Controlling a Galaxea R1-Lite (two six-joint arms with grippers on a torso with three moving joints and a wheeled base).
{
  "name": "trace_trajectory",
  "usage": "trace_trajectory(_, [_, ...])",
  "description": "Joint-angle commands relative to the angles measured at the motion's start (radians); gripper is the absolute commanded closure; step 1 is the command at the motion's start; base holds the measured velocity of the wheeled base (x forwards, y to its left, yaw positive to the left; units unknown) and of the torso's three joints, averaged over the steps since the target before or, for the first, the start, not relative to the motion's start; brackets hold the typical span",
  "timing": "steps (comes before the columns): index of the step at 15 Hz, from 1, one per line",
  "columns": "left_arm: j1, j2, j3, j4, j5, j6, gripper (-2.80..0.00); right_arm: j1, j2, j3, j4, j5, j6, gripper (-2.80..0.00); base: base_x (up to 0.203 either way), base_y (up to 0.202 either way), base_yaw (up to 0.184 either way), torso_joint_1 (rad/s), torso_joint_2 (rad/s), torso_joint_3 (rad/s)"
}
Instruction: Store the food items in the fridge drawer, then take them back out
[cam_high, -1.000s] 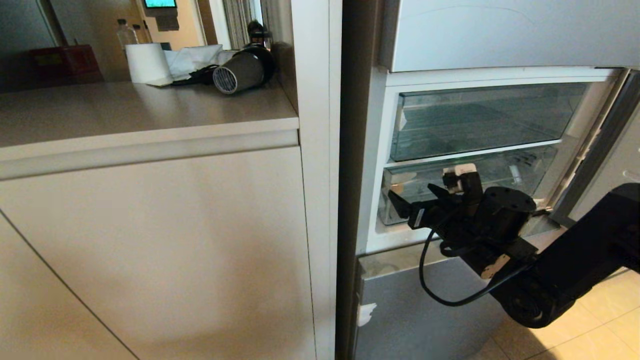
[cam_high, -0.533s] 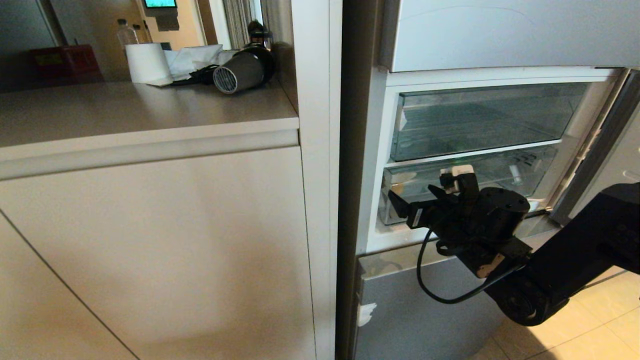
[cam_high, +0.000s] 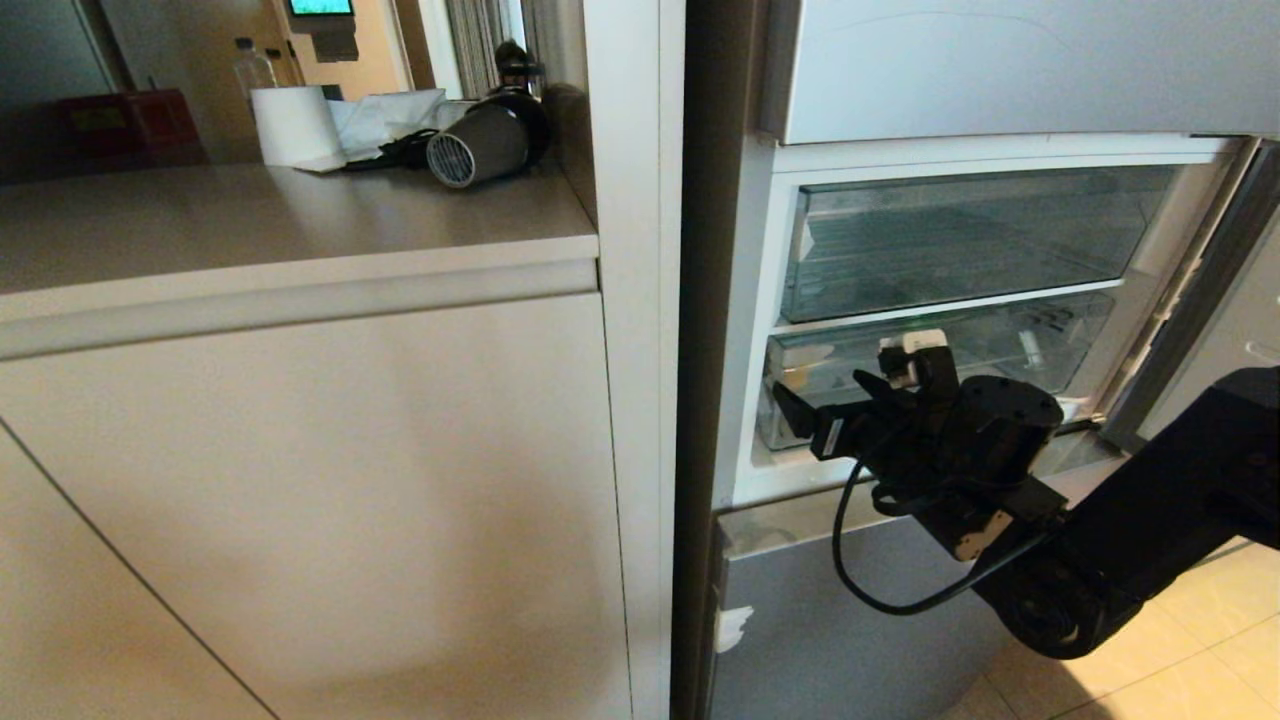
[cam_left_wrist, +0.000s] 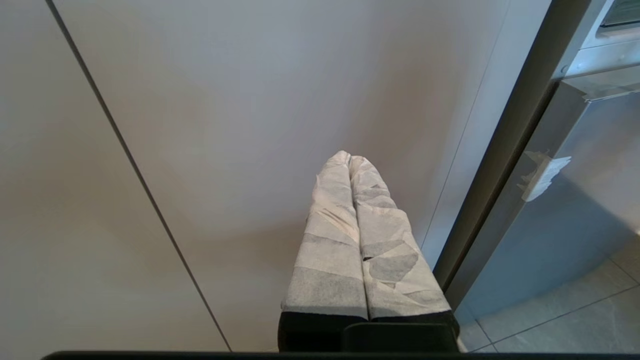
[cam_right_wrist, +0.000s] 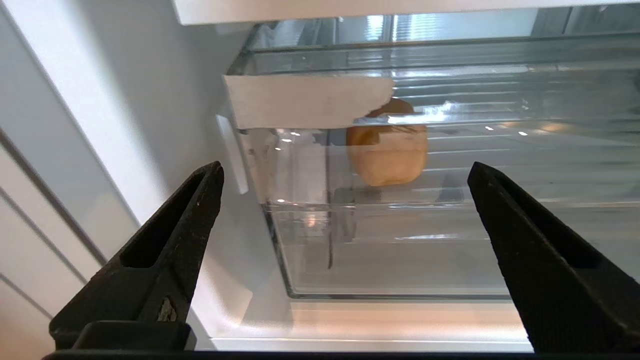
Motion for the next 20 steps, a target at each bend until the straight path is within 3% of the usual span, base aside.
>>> trace_trajectory(1, [0.0, 0.002, 0.0, 0.0, 0.0, 0.0, 0.0, 0.002, -0.004, 0.001, -0.008, 0.0, 0.003, -2.8, 0.0, 0.0, 0.0, 0.0, 0.0, 0.0])
trace_trajectory(20, [0.0, 0.002, 0.0, 0.0, 0.0, 0.0, 0.0, 0.022, 0.037, -0.046, -0.008, 0.005, -0.003, -2.8, 0.0, 0.0, 0.0, 0.0, 0.0, 0.0])
